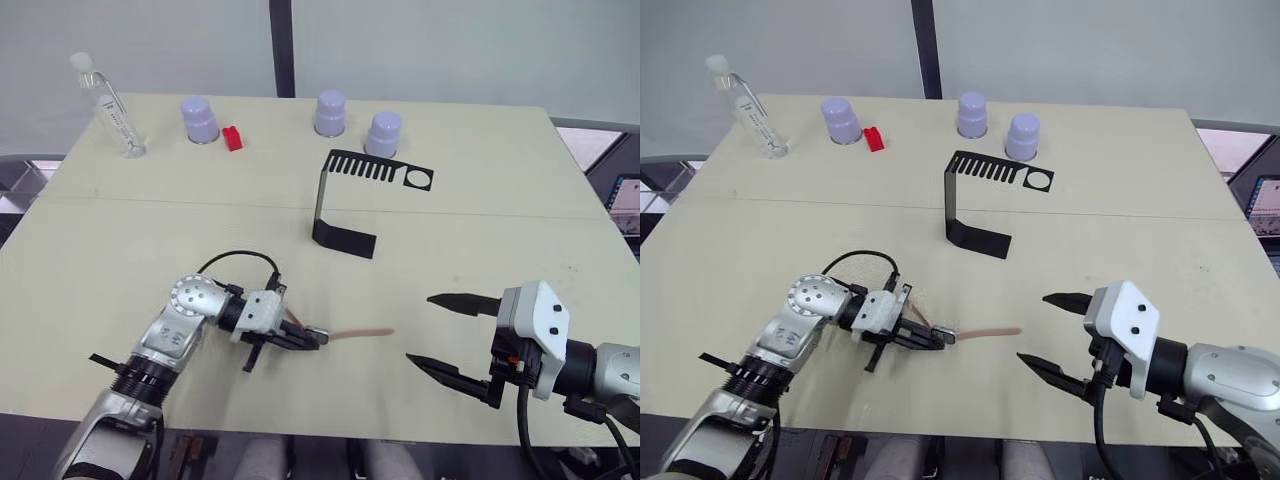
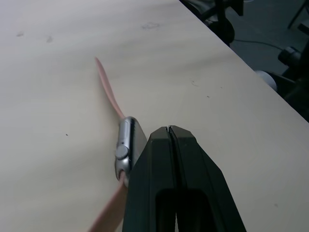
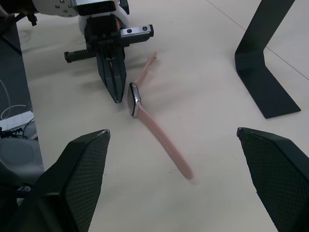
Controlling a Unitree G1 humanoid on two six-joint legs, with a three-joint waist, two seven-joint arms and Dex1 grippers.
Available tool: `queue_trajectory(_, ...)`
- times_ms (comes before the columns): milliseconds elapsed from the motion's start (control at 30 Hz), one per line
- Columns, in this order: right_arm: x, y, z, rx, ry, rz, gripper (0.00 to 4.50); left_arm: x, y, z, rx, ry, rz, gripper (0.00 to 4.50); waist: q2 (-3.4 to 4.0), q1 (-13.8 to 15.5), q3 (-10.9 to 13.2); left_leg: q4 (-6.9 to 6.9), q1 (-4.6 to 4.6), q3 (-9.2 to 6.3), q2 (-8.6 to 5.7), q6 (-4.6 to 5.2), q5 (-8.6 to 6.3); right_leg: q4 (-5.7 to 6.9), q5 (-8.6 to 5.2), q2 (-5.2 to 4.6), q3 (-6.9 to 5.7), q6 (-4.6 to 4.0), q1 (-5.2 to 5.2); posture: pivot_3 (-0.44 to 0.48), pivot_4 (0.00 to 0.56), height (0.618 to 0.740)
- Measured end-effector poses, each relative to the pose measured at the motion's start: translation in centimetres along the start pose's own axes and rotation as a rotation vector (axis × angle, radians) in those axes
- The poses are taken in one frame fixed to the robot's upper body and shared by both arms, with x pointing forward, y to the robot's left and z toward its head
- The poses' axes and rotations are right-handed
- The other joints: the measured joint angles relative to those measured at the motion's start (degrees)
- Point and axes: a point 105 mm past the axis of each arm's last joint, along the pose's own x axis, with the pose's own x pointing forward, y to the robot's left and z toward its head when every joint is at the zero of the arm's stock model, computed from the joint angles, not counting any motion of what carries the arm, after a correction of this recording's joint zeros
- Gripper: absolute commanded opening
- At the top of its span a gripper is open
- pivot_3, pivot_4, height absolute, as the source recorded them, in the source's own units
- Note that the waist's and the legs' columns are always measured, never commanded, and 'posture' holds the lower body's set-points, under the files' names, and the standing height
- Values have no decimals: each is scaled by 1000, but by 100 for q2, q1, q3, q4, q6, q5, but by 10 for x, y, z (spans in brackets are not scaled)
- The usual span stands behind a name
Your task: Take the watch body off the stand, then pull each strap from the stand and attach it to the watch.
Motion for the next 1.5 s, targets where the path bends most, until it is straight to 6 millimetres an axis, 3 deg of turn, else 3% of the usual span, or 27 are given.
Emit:
queue_trajectory(400,1,-1,-1,-10,7,-12,4500,6,22,-1,-57,11,88,79,-1,1,0,3,0,0,0,-1,1,2,1,2,0,1,0,0,150,740)
queue_trajectory(600,4,2,-5,0,9,2,4500,3,38,8,-58,19,115,79,-1,3,-1,5,-1,0,0,-1,0,2,1,2,0,1,0,0,150,740)
queue_trajectory(800,4,0,-4,-20,7,-9,4500,8,39,-8,-89,61,120,79,-1,2,-1,5,-1,0,0,-2,1,3,1,4,0,1,0,0,150,740)
queue_trajectory(1067,3,0,-4,-18,10,-12,4500,1,46,0,-86,65,126,79,-2,-10,-1,6,-2,0,0,-2,1,6,1,5,1,1,-1,0,150,740)
queue_trajectory(1200,-3,-4,-4,-21,18,-37,4500,-39,37,25,-94,31,95,1320,-2,-39,-1,4,-1,0,2,-7,4,11,1,6,2,1,-5,0,150,740)
queue_trajectory(1300,-15,-9,0,-11,15,-44,4500,-88,20,36,-117,119,86,2754,-2,-62,-1,-3,3,0,2,-7,4,4,0,4,3,0,-1,0,150,740)
queue_trajectory(1333,-21,-10,-1,10,24,-42,4500,-111,13,35,-151,182,122,3470,0,-71,-1,-12,11,0,2,-7,3,2,0,1,2,0,5,0,150,740)
queue_trajectory(1400,-34,-13,-1,46,39,-46,4500,-145,2,31,-202,290,196,4274,0,-69,-1,-17,13,-1,2,-6,3,-3,0,-2,2,0,6,0,150,740)
queue_trajectory(1500,-53,-17,0,87,56,-43,4500,-183,-8,33,-229,403,284,4461,0,-26,-1,-25,20,1,1,1,-1,-21,-1,-11,-1,-2,17,0,150,740)
